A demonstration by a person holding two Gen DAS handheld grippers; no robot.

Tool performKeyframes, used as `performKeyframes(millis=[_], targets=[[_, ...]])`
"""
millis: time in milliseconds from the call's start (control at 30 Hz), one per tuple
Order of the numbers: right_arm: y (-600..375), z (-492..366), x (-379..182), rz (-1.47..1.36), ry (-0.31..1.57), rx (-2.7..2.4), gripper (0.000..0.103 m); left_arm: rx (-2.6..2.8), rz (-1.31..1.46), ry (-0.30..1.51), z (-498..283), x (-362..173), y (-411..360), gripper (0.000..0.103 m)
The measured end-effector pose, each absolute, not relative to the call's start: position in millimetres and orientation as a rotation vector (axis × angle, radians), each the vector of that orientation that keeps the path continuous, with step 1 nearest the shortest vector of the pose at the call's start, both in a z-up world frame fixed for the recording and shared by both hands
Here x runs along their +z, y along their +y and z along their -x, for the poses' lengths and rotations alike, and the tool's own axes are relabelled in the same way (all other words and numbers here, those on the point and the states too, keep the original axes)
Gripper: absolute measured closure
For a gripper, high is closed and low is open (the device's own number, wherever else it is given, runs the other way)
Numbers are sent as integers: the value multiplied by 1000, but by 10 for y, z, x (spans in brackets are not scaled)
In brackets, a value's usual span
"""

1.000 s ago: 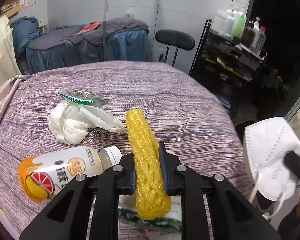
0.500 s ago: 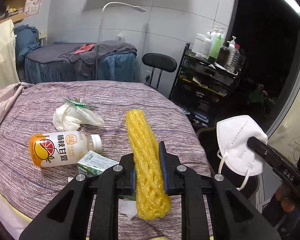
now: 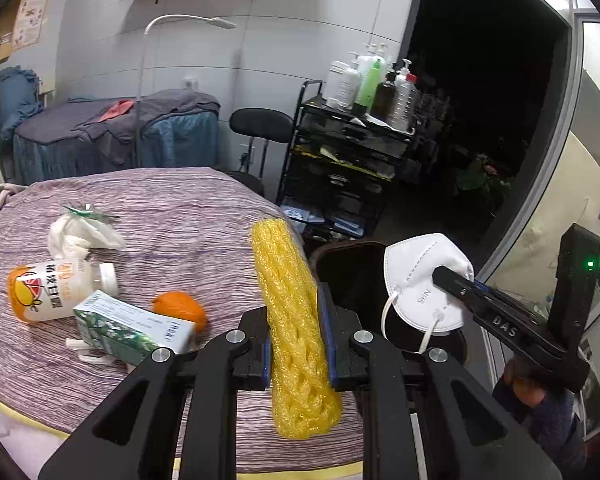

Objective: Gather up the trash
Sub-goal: 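Carry both items to the brown bin and open the right tool to drop the mask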

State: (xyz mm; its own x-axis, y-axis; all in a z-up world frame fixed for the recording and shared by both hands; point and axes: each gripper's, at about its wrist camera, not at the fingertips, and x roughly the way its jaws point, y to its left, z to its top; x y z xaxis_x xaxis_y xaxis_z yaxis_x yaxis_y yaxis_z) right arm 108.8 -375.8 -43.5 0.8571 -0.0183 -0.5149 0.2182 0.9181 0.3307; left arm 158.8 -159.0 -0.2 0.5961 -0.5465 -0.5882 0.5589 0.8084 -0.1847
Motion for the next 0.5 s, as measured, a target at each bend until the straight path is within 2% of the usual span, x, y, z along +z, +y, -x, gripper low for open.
performKeyframes(millis=[500], targets=[[-4298, -1164, -1066, -450, 658, -268, 77, -703, -49, 714, -1419, -128, -1945, 85]])
